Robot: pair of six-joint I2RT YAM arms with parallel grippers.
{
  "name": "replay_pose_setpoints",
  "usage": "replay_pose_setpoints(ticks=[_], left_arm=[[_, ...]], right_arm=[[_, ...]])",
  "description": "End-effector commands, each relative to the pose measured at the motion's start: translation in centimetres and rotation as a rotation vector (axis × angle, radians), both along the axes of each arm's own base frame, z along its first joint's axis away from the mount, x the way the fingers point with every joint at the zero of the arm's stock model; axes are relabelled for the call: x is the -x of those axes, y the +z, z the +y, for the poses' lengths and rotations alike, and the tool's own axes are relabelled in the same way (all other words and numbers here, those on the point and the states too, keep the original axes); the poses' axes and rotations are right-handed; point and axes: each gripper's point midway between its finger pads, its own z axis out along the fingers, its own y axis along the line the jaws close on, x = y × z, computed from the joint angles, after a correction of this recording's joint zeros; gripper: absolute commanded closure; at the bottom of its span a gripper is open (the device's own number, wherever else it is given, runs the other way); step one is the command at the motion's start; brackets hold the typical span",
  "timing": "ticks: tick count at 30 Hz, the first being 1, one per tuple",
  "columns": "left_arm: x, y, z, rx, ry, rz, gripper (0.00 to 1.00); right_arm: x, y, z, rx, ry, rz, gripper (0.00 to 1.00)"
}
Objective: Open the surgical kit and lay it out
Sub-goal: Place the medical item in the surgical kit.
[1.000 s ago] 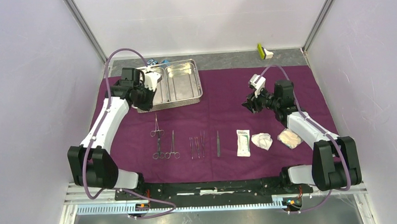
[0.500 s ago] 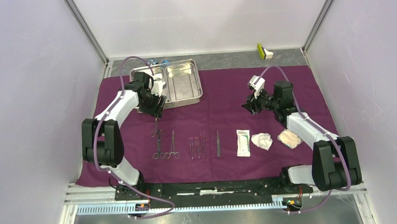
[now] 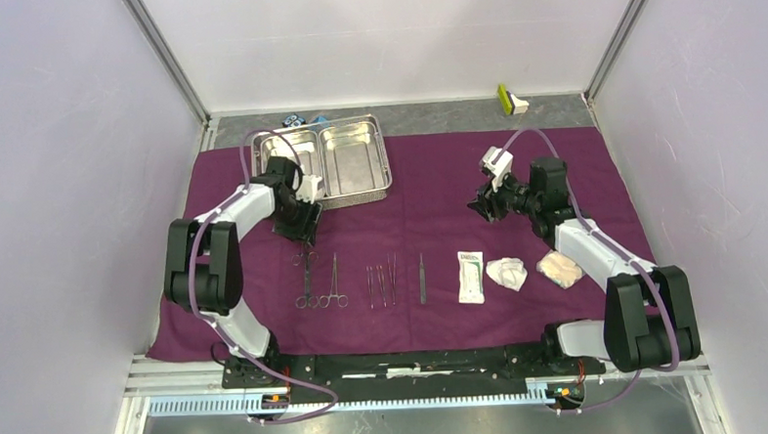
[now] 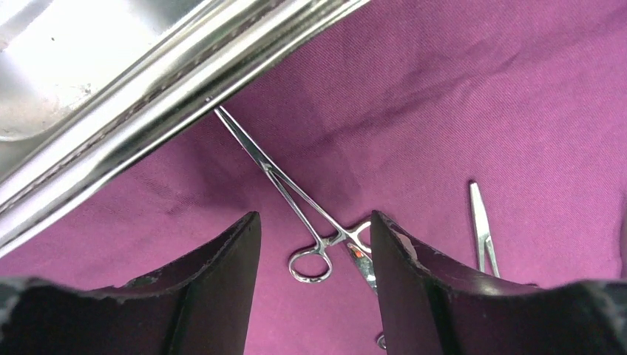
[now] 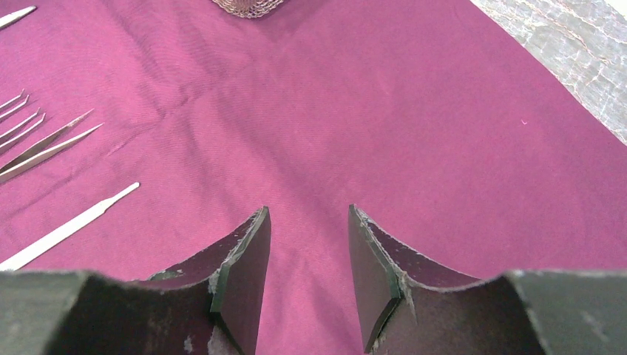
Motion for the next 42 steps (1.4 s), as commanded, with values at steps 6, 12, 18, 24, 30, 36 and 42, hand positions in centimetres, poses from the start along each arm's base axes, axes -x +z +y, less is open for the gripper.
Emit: replay_pose_setpoints(ticks=[6, 12, 18, 24, 30, 36, 42], left_arm=[[-1.6, -0.8, -0.3, 0.004, 0.067, -0.044, 0.43], [-1.4, -1.6, -0.1, -0.004, 0.081, -0.038, 0.49], [-1.5, -2.2, -0.4, 0.003, 0.089, -0.020, 0.55], [-1.3, -3.0, -0.3, -0.005, 0.093, -0.013, 0.64], [-1.1, -3.5, -0.2, -0.011, 0.093, -0.005, 0.77], [-1.5, -2.7, 0.1, -0.028, 0.093, -0.036, 0.87], [-2.3, -1.4, 0.3, -0.031, 0.095, -0.087, 0.95]], right_arm=[[0.1, 1.7, 0.3, -0.014, 0.012, -0.071, 0.51], [0.3, 2.1, 0.4, -0.022, 0.016, -0.079, 0.50], [0.4, 2.2, 0.4, -0.026, 0.019, -0.082, 0.50], [0.5, 2.3, 0.4, -0.026, 0.017, -0.088, 0.50], [0.4, 2.1, 0.4, -0.027, 0.018, -0.081, 0.50], [0.5, 2.2, 0.4, -0.028, 0.019, -0.085, 0.50], [0.5, 2.2, 0.5, -0.030, 0.022, -0.082, 0.50]])
